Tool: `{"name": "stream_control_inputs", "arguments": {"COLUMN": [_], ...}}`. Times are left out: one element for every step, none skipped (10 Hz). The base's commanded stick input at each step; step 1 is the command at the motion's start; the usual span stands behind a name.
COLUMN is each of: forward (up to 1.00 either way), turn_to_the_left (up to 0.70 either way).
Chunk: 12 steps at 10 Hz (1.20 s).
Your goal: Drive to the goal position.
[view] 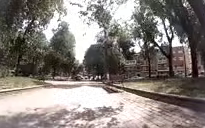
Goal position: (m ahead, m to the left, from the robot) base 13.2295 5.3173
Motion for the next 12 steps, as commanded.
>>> {"name": "stream_control_inputs", "arguments": {"forward": [0.70, 0.70, 0.70, 0.70, 0.70, 0.70, 0.70, 0.70, 0.70, 0.70, 0.70, 0.70], "turn_to_the_left": [0.00, 0.00, 0.00, 0.00, 0.00, 0.22, 0.35, 0.35, 0.35, 0.35, 0.35, 0.35]}}
